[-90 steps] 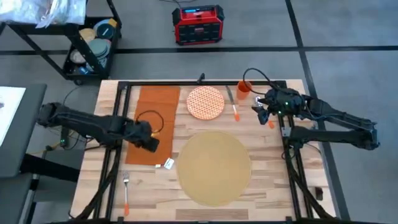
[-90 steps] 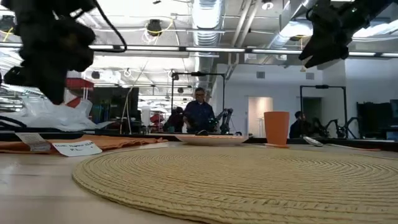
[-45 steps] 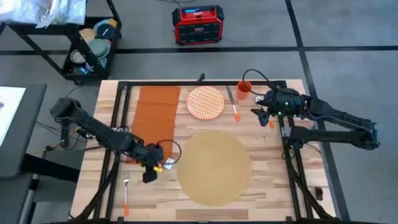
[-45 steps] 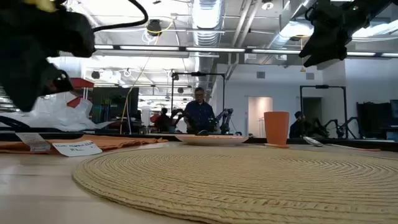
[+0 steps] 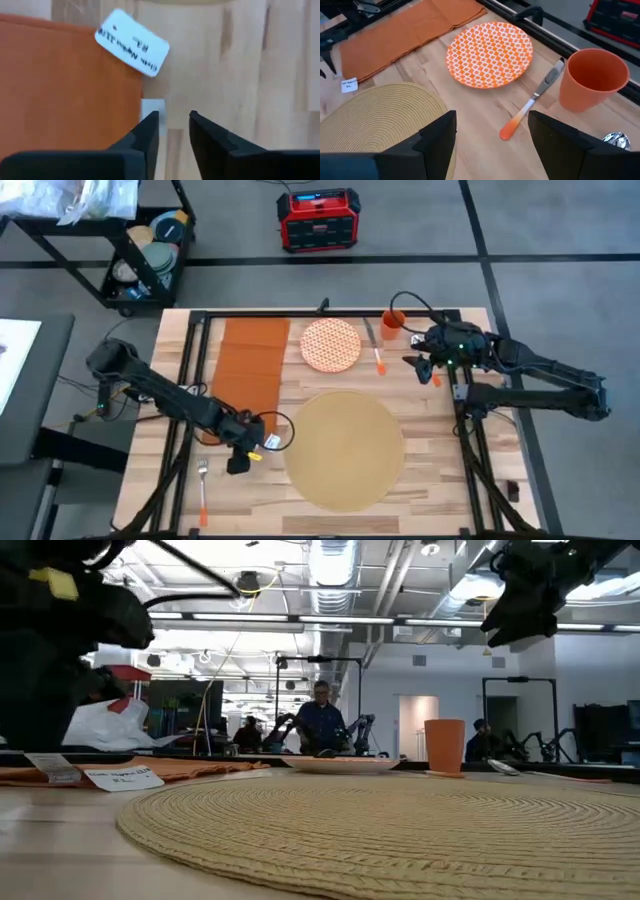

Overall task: Set table place
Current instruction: Fold the orange table napkin on the table

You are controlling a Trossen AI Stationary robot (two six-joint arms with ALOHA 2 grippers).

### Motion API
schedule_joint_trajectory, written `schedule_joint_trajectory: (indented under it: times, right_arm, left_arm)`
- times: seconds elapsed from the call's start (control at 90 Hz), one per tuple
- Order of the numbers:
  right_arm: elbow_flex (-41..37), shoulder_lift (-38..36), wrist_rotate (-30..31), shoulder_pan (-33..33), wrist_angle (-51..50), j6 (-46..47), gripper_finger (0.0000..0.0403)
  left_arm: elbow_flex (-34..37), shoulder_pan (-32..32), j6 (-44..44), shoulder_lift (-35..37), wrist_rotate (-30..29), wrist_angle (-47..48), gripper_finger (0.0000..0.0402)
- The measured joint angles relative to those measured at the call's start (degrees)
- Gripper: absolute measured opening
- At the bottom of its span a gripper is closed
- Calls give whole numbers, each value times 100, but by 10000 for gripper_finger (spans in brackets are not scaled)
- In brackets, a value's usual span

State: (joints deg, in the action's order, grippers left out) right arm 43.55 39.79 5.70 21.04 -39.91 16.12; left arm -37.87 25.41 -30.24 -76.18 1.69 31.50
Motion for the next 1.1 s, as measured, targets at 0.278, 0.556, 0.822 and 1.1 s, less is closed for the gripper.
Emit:
schedule_joint_trajectory:
  times: [0.278,0.556,0.822,1.1]
  right_arm:
    - [0,2,-3,0,-1,4,234]
    - [0,2,-3,2,-1,-2,234]
    - [0,0,-1,2,-34,33,234]
    - [0,2,1,9,-43,158,234]
  left_arm:
    - [0,-55,-40,8,-399,198,145]
    - [0,-52,-4,-295,-559,48,149]
    - [-33,-57,-192,-934,-544,-109,149]
    - [-52,-26,-391,-1233,-659,-118,106]
